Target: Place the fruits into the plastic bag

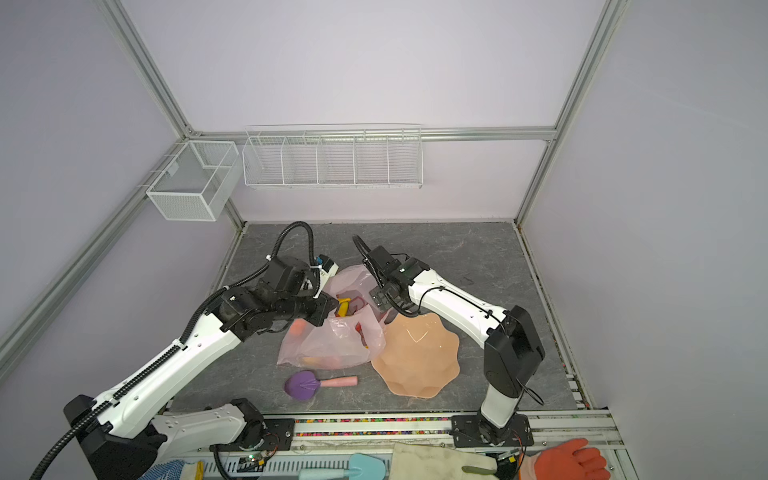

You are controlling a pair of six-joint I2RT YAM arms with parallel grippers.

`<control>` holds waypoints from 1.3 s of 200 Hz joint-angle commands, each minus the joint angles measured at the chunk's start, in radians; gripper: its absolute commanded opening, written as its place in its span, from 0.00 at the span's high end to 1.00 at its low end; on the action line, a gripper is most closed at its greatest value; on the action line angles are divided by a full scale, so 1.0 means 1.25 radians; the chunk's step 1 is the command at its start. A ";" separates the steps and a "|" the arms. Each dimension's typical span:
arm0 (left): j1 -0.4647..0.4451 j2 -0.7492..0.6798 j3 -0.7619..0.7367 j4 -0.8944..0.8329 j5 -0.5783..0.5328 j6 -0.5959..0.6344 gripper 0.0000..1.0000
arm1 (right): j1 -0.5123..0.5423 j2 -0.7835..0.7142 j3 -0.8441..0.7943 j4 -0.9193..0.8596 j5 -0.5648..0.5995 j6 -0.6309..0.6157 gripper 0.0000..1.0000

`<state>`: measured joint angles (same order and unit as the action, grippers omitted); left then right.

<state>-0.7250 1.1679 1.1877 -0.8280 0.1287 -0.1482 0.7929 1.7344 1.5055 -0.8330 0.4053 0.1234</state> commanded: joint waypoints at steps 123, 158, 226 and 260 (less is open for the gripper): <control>-0.003 0.000 0.020 -0.017 -0.007 0.001 1.00 | -0.022 -0.083 -0.041 -0.019 0.093 -0.036 0.08; -0.003 -0.006 0.022 -0.026 -0.012 0.002 1.00 | -0.031 -0.082 -0.036 -0.010 0.101 -0.049 0.08; -0.003 -0.022 0.021 -0.028 -0.010 -0.005 1.00 | -0.080 -0.045 -0.053 0.034 -0.037 -0.048 0.16; -0.003 -0.028 0.091 -0.043 0.021 -0.015 0.64 | -0.081 -0.058 -0.055 0.063 -0.114 -0.053 0.79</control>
<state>-0.7250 1.1568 1.2095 -0.8593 0.1318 -0.1596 0.6949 1.6707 1.4494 -0.7990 0.3531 0.0673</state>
